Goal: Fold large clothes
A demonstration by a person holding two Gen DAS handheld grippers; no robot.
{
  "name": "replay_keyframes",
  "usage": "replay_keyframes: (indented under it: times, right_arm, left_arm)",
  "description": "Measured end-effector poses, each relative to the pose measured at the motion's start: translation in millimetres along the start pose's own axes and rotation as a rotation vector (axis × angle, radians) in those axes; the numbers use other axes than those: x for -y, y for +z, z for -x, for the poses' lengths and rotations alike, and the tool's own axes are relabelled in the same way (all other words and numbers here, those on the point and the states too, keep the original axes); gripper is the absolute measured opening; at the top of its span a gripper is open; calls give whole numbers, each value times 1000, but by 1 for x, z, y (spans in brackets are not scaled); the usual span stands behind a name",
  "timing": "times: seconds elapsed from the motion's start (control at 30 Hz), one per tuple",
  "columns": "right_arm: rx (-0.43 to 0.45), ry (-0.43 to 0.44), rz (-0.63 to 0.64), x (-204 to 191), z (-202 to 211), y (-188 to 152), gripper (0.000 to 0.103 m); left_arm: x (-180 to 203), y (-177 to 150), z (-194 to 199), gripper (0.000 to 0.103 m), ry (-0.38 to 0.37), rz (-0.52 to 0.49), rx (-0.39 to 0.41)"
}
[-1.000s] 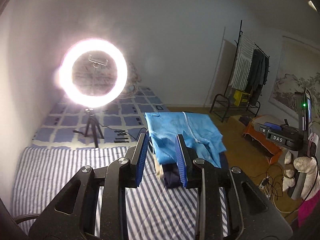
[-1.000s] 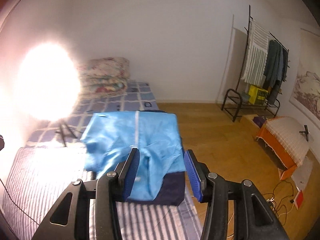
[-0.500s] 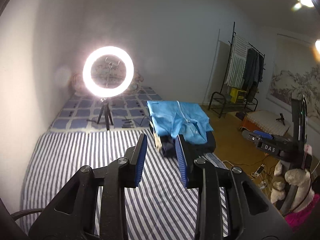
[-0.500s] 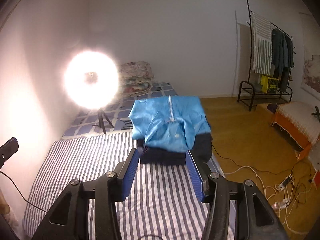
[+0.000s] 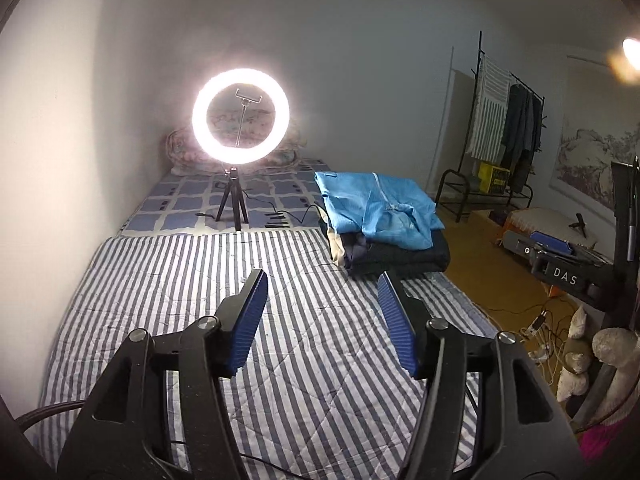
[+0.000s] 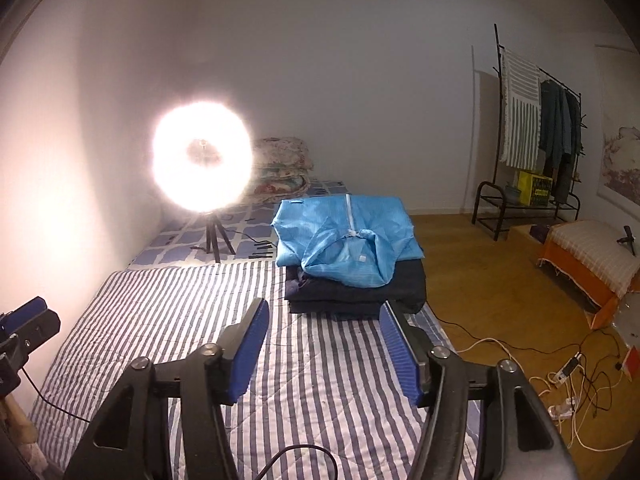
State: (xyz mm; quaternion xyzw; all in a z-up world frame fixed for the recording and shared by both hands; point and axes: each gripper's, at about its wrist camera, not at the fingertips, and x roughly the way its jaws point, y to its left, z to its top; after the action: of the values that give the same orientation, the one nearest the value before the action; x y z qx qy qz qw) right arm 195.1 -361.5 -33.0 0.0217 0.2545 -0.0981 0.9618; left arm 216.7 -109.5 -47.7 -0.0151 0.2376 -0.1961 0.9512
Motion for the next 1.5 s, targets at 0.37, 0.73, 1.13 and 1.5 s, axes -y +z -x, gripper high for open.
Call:
replay_keyframes:
  times: [0.37,0.73,1.13,1.5]
  right_arm:
    - [43,-47,14,-1,4,-14,94]
    - [49,-75,52,-7,4,-20,103]
    - [44,-80,86,-13,0,-24,103]
    - [46,-87,91,-12,0,-24,103]
  left_arm:
    - [1,-10,13,95,41,-28,47]
    - [10,-17,7,103,106,-74,25]
    - [13,-24,-4,103,152,-104,1]
    - [12,-25,-5,103,157,-101,-8]
